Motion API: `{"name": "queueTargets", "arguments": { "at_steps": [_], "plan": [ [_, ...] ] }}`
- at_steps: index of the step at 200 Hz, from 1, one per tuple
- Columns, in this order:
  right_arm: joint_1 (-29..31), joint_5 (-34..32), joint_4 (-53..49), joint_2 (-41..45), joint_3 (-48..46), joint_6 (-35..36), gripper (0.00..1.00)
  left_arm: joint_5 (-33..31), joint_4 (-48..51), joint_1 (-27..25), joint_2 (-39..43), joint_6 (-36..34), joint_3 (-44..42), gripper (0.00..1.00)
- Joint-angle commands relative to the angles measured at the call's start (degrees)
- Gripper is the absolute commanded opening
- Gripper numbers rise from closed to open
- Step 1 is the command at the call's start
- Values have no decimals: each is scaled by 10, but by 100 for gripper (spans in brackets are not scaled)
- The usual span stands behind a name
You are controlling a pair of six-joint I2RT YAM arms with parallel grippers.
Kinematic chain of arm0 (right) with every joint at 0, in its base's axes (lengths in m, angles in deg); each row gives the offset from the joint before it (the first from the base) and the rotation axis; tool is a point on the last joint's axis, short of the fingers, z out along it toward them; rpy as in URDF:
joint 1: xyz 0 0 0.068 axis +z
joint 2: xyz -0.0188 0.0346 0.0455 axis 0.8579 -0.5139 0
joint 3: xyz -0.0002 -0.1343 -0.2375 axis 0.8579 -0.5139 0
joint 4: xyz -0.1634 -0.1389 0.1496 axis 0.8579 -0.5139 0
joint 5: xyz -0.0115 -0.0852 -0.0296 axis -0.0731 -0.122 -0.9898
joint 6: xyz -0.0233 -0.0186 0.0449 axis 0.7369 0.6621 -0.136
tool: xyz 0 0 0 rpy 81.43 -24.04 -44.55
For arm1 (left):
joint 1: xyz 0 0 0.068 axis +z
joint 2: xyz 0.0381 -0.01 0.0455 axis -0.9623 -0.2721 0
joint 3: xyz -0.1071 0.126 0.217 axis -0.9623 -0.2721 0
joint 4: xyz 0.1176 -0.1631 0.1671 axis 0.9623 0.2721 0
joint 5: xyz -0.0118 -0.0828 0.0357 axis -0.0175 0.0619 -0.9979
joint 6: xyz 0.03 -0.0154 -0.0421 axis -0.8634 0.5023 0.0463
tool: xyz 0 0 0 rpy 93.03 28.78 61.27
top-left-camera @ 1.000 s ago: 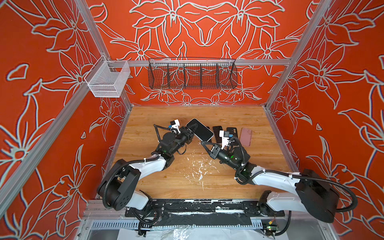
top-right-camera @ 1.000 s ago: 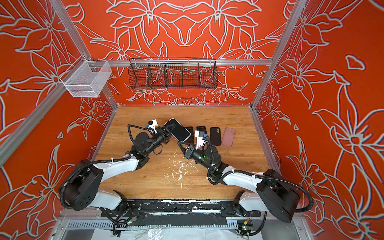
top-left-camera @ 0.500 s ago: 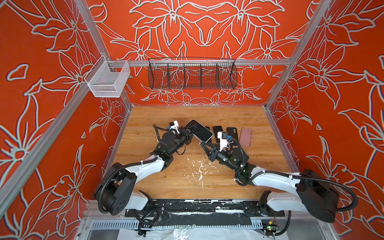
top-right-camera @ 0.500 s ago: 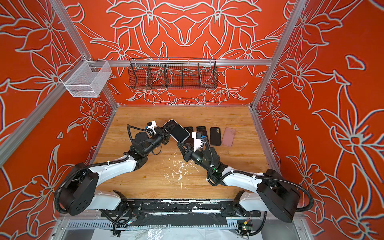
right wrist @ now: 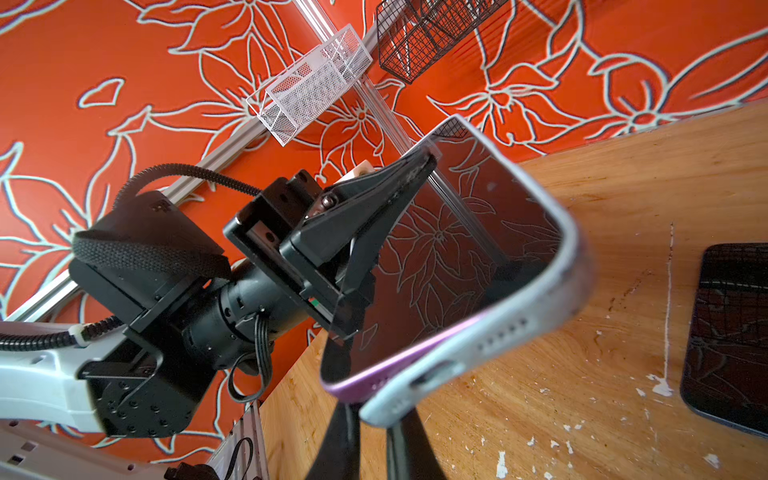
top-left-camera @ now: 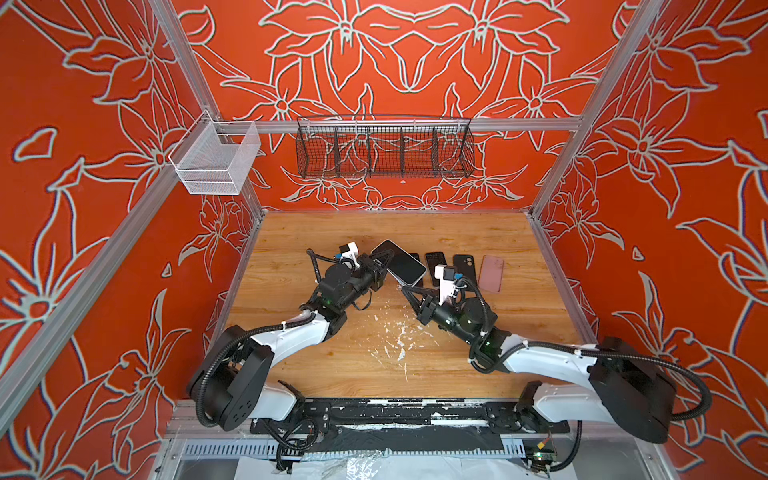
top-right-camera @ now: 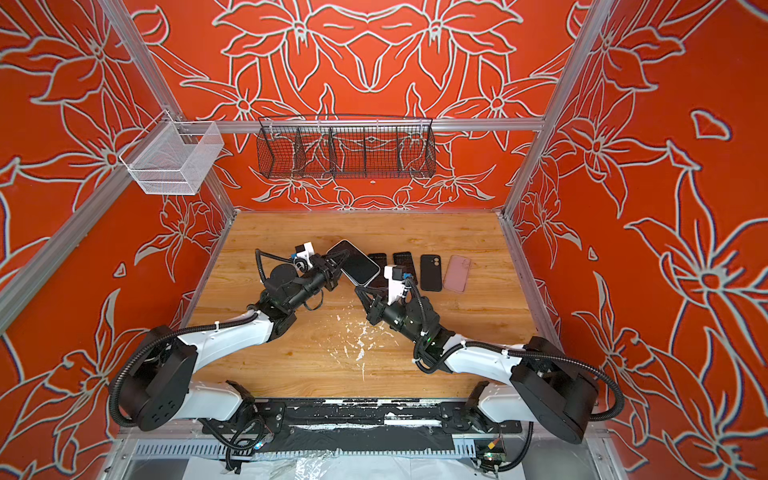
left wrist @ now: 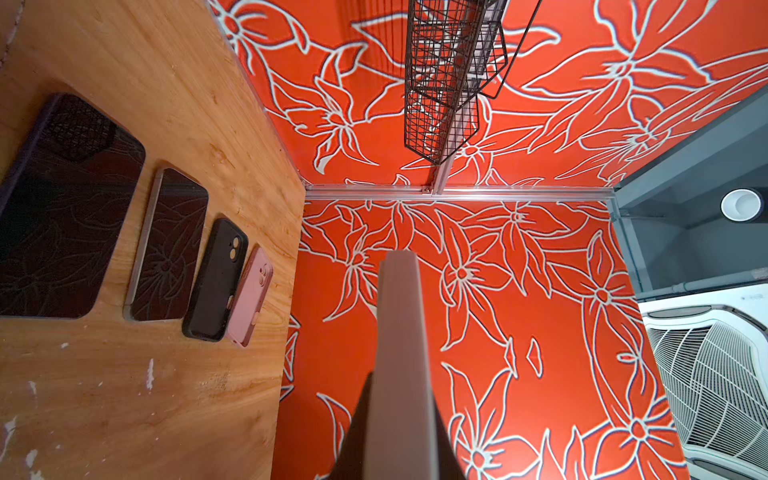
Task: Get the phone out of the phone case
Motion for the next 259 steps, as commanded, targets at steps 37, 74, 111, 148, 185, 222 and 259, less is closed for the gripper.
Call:
{"name": "queueTargets", "arguments": {
  "at_steps": [37, 74, 111, 148, 185, 222, 259],
  "plan": [
    [-17, -38, -117, 44, -19, 29, 1, 18, -67, 0, 23, -13, 26, 0],
    [-34, 11, -139, 67, -17, 36, 13, 26, -81, 0, 16, -18, 27, 0],
    [-51, 43, -184, 102, -16, 47, 21, 33, -78, 1, 16, -26, 32, 0],
    [-70, 73, -221, 147, -18, 56, 24, 38, -58, 1, 22, -51, 37, 0],
    [-91, 101, -314, 202, 3, 88, 27, 79, -2, 11, 33, -106, 54, 0],
    [-123, 155, -430, 226, 55, 138, 28, 167, 147, 46, 54, -231, 97, 0],
    [-145, 212, -503, 209, 110, 184, 29, 214, 318, 88, 80, -394, 143, 0]
  ]
}}
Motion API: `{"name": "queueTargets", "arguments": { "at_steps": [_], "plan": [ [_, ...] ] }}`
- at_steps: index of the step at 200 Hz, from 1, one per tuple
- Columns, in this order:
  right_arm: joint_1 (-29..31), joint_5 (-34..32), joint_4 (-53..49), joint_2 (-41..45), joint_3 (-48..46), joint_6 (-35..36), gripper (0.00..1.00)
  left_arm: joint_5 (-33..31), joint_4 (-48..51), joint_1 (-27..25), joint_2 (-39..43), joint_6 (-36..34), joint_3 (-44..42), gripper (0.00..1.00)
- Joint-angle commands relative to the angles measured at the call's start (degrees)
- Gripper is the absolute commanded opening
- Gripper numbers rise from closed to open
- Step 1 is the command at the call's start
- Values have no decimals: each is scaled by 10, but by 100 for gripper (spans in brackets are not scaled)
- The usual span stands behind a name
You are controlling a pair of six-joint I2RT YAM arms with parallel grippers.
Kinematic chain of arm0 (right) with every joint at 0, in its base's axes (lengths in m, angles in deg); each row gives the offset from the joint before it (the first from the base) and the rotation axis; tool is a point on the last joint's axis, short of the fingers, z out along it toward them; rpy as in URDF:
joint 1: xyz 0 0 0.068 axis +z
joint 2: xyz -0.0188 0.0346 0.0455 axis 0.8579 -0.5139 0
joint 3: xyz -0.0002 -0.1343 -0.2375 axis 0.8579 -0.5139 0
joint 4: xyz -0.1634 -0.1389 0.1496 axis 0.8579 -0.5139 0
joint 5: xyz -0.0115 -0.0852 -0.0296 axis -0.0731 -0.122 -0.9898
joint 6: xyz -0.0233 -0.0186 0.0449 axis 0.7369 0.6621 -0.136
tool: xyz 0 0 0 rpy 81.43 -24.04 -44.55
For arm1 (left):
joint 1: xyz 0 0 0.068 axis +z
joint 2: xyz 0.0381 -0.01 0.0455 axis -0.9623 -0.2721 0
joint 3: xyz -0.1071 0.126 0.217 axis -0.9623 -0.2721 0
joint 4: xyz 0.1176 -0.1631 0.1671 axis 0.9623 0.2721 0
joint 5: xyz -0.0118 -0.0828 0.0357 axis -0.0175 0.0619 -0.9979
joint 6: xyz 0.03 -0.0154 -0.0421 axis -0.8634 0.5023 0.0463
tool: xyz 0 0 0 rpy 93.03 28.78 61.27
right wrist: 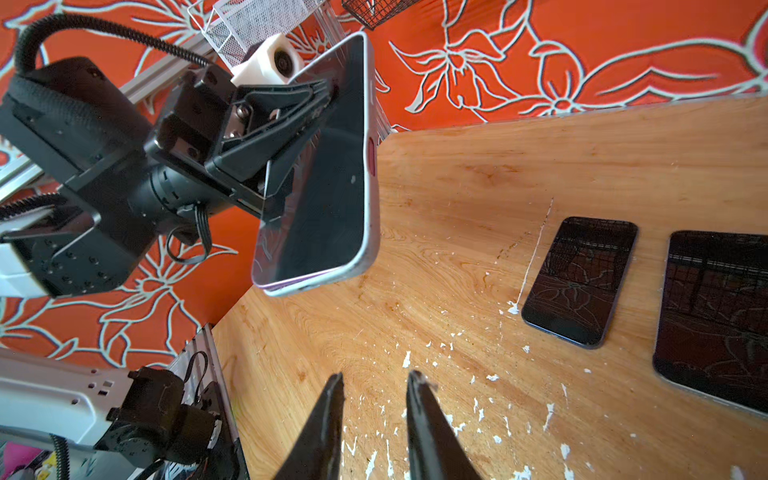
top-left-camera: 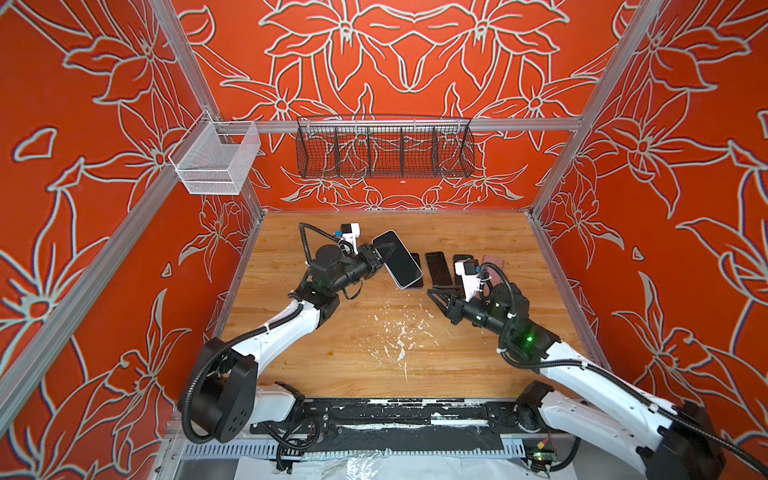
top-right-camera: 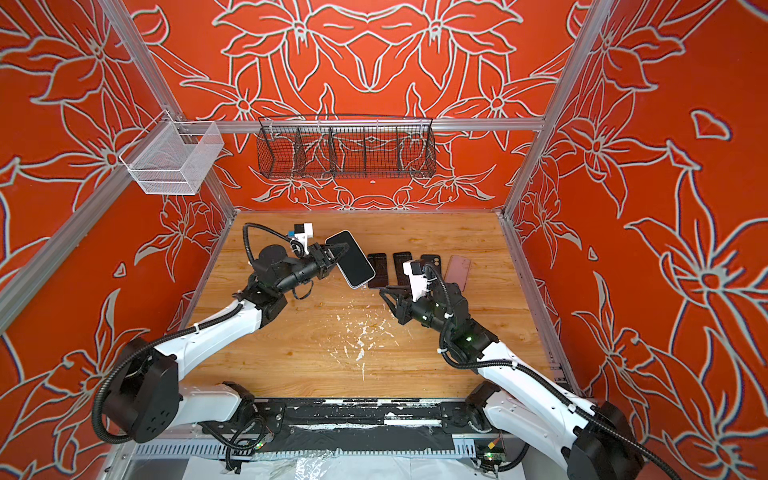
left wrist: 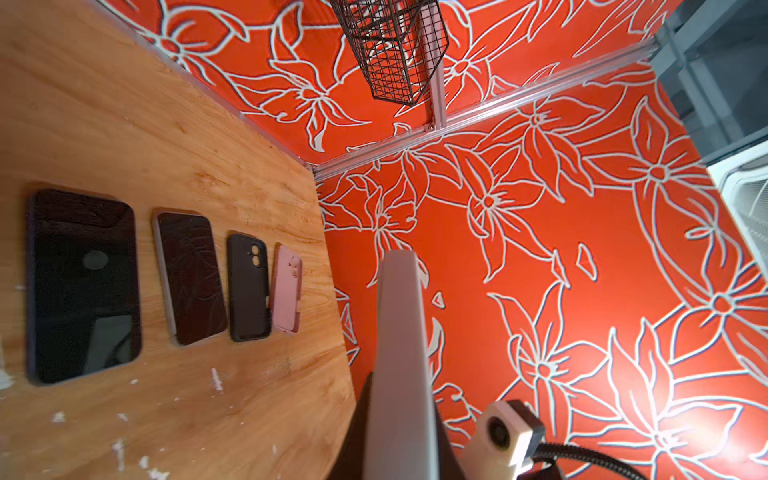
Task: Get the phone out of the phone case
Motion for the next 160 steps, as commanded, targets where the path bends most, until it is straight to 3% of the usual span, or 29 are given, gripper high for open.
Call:
{"name": "queueTargets", "arguments": {
  "at_steps": [1, 31, 97, 110, 118, 131, 144, 150, 160],
  "plan": [
    [-12, 54, -76, -7, 41, 51, 29, 51, 122, 21, 32, -149, 41, 0],
    [-24, 77, -107, -39, 79, 83, 37, 64, 243, 37, 40, -275, 79, 0],
    [-32, 189, -173, -122, 191, 153, 53, 160, 453, 79, 36, -461, 201, 0],
    [-32, 206, -190, -133, 211, 169, 59, 190, 487, 79, 30, -511, 220, 0],
    [-32, 209, -204, -141, 223, 179, 74, 204, 501, 79, 25, -535, 224, 0],
    [-32, 209, -229, -152, 243, 196, 81, 224, 501, 80, 21, -558, 215, 0],
    [-32, 215, -254, -163, 262, 211, 88, 249, 469, 86, 21, -550, 192, 0],
    [-32, 221, -262, -169, 268, 217, 97, 264, 454, 90, 19, -543, 181, 0],
    [-32, 231, -273, -175, 280, 226, 98, 285, 440, 94, 16, -540, 175, 0]
  ]
}}
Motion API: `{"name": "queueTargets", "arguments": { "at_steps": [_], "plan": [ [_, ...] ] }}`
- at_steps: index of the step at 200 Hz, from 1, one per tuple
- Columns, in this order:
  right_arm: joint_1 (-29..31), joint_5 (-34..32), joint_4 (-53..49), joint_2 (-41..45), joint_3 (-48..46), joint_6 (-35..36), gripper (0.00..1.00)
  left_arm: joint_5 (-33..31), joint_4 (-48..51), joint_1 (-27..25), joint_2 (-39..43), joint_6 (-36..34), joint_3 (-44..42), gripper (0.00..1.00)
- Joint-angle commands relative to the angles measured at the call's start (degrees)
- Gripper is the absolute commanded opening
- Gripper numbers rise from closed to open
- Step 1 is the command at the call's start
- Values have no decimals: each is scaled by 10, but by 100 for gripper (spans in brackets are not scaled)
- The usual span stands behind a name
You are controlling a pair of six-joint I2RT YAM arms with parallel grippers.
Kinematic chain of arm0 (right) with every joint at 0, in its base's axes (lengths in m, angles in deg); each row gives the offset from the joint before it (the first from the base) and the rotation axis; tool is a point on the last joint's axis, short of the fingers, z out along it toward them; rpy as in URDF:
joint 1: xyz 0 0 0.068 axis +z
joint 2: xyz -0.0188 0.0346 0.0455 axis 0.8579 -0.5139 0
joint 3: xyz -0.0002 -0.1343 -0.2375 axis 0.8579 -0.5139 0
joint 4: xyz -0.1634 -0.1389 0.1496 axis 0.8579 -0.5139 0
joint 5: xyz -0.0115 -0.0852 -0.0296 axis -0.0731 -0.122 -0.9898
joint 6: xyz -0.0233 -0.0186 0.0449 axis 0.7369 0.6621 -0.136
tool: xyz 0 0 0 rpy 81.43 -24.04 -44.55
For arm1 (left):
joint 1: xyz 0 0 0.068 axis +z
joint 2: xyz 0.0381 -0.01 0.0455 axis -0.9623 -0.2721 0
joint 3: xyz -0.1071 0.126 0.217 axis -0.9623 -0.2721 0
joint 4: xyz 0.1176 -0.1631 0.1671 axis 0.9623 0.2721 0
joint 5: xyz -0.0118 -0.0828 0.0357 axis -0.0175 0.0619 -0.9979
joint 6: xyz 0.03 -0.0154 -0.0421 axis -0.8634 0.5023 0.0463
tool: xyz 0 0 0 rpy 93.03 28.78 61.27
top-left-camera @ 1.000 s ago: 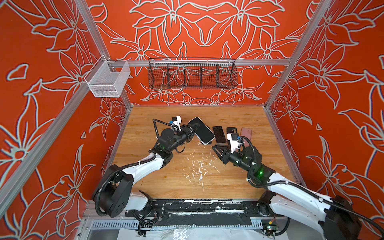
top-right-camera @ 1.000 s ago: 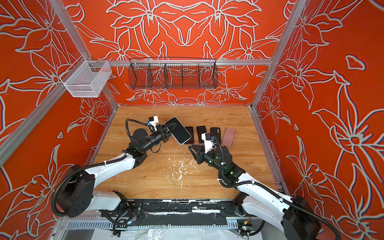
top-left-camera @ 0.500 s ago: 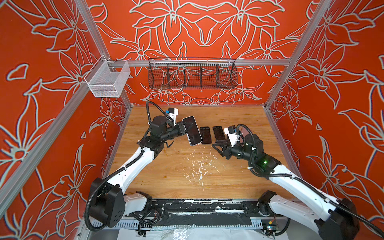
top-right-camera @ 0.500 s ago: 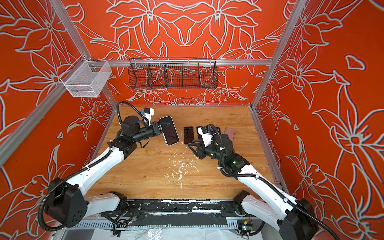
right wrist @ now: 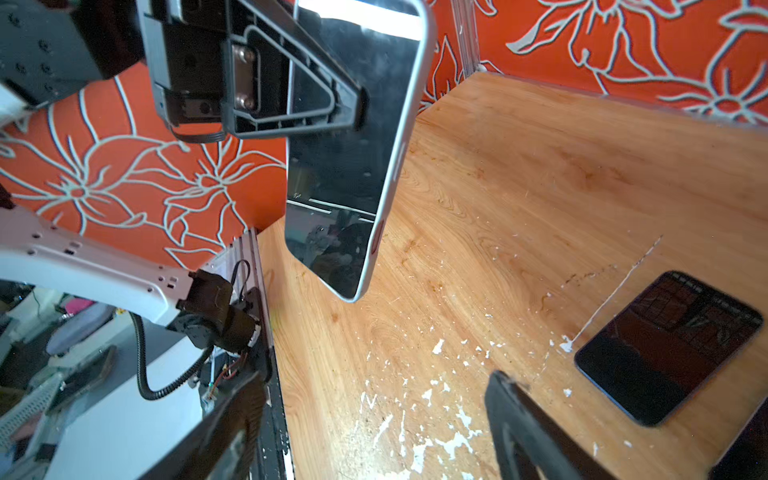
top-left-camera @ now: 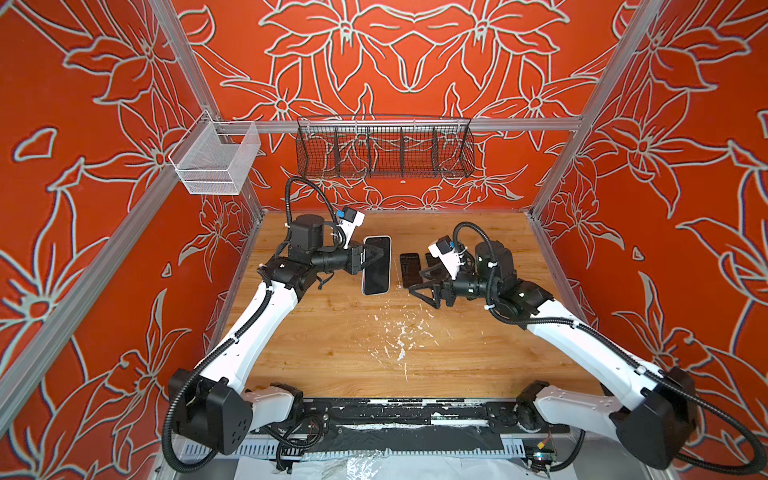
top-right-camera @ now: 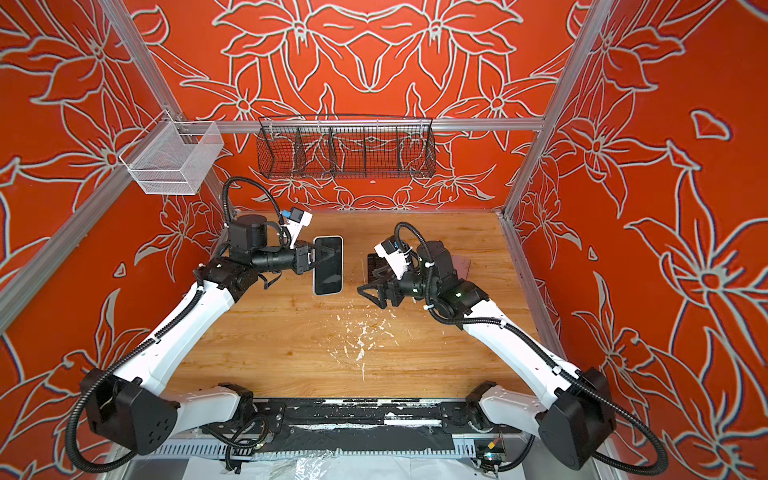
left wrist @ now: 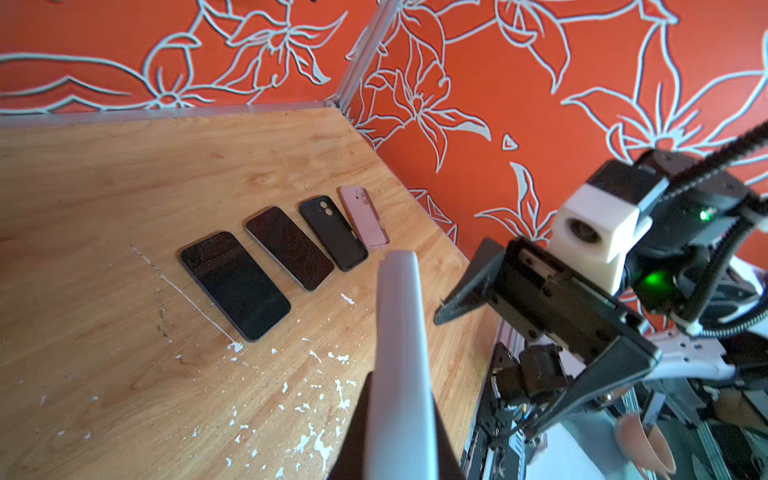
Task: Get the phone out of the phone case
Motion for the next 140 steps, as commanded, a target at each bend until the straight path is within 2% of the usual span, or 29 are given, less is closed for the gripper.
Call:
{"name": "queueTargets", "arguments": {
  "at_steps": [1, 43, 69, 140],
  "plan": [
    [-2, 41, -56, -15, 33, 53, 98, 80, -24, 12, -9, -32, -16, 0],
    [-1, 85, -80, -49, 57, 75, 97, 108, -15, 20, -30, -35, -4, 0],
    [5, 103, -90, -72, 65, 88, 92, 141, -32, 30, -30, -40, -8, 0],
    [51, 74, -87, -85, 63, 125, 86, 181, -5, 35, -47, -69, 0, 0]
  ]
}}
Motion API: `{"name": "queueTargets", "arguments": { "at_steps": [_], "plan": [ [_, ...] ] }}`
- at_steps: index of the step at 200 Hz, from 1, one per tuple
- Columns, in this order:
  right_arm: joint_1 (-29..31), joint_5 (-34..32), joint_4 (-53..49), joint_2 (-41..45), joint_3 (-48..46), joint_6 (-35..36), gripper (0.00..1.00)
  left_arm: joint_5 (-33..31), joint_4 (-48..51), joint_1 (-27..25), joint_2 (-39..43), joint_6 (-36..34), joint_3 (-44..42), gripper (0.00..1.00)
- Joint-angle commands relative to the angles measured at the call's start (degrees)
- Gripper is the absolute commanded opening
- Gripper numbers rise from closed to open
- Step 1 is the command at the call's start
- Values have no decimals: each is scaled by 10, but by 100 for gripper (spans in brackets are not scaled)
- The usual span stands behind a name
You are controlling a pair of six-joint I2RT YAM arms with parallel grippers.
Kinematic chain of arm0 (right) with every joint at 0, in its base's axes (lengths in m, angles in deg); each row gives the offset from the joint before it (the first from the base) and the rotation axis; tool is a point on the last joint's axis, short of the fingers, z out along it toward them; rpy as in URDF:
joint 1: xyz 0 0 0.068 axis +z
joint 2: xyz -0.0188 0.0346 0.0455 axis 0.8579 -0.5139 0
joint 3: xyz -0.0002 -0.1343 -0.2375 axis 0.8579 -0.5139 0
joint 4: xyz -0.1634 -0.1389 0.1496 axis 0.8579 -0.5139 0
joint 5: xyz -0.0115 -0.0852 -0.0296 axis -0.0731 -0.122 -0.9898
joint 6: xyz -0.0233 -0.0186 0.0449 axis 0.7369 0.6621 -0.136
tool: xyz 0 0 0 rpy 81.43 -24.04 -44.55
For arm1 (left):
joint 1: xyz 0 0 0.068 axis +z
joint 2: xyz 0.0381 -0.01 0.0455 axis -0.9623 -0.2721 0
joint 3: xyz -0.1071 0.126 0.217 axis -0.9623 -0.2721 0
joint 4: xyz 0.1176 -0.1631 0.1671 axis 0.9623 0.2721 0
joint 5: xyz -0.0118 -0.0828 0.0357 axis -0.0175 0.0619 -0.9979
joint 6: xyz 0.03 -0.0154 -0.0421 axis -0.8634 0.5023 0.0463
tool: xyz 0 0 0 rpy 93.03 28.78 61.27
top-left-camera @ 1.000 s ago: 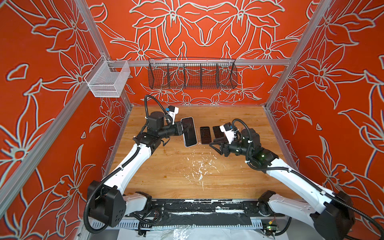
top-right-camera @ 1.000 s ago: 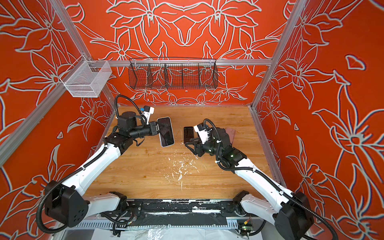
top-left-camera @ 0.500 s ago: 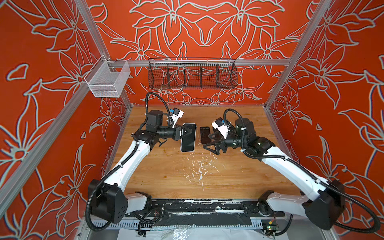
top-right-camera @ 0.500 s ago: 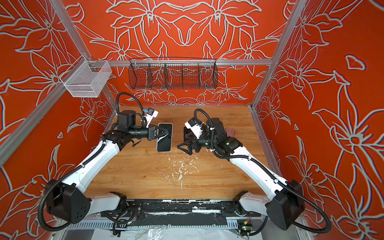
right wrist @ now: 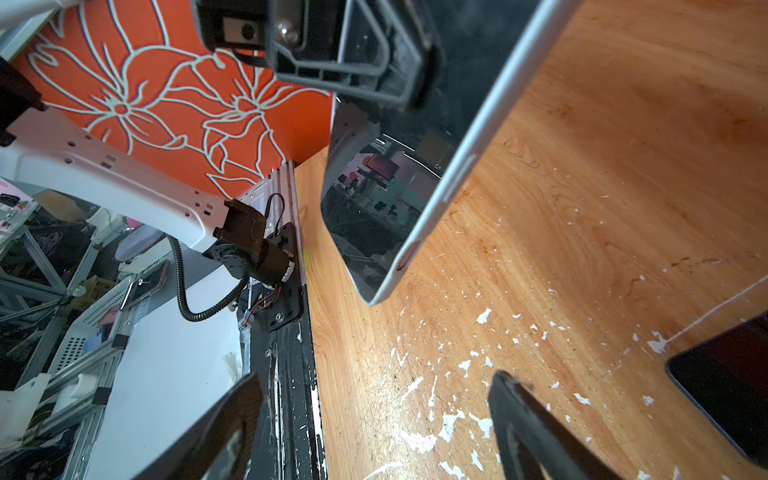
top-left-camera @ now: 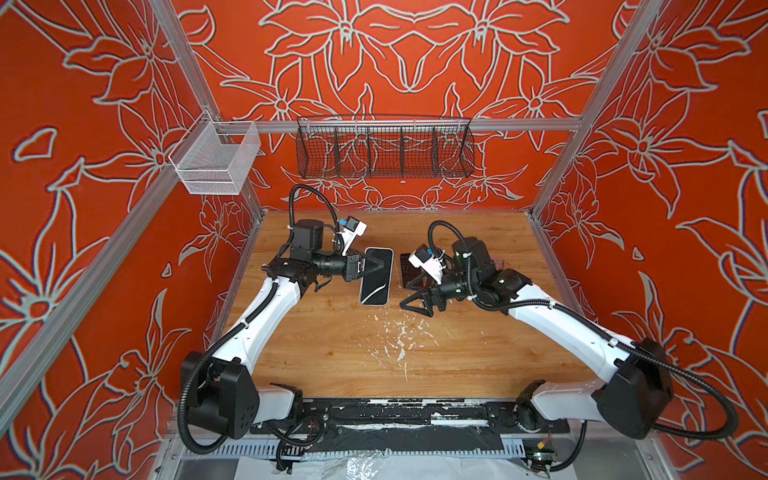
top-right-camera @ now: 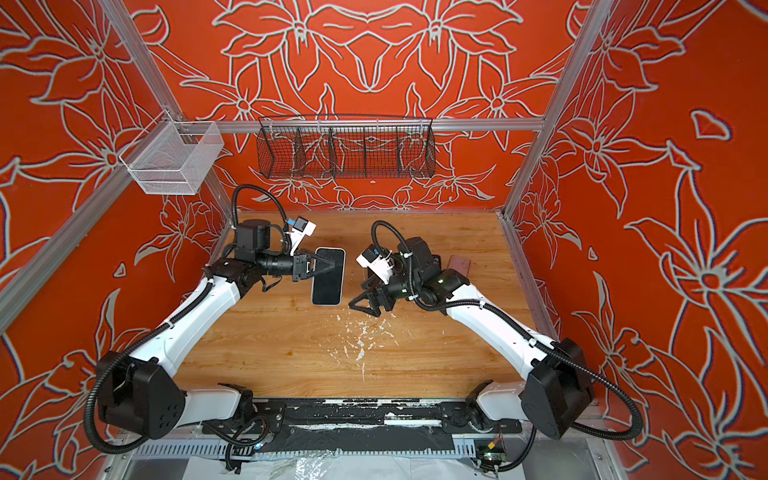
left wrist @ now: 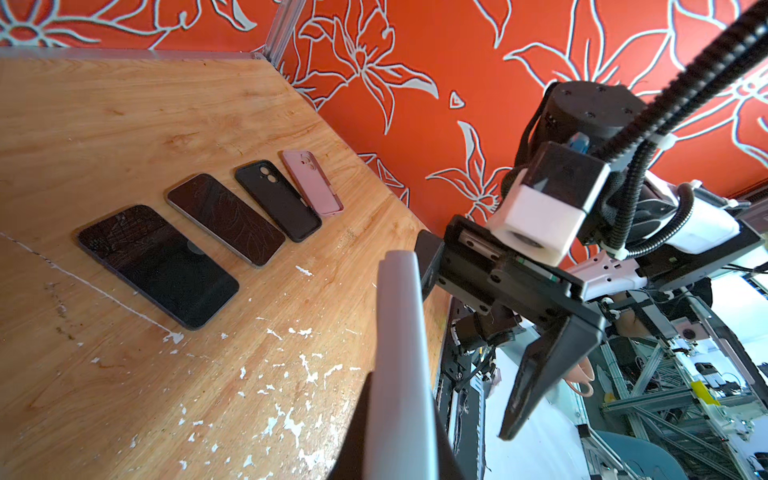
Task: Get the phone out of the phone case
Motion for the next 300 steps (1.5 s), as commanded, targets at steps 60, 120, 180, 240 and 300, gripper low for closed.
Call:
{"name": "queueTargets", "arguments": {
  "at_steps": [60, 120, 180, 240, 300],
  "plan": [
    [49, -23, -23, -29, 22, 65, 79, 60, 1, 3, -6, -19, 16, 0],
    [68, -34, -10, -47, 27, 63, 74, 76, 3, 3, -1, -20, 13, 0],
    [77, -21, -6, -70, 48, 62, 68, 83, -1, 3, 7, -15, 8, 0],
    [80, -10, -15, -89, 67, 65, 57, 85, -14, 2, 15, -6, -5, 0],
    [84, -4, -18, -89, 65, 68, 47, 93, -38, 2, 16, 15, -12, 0]
  ]
}}
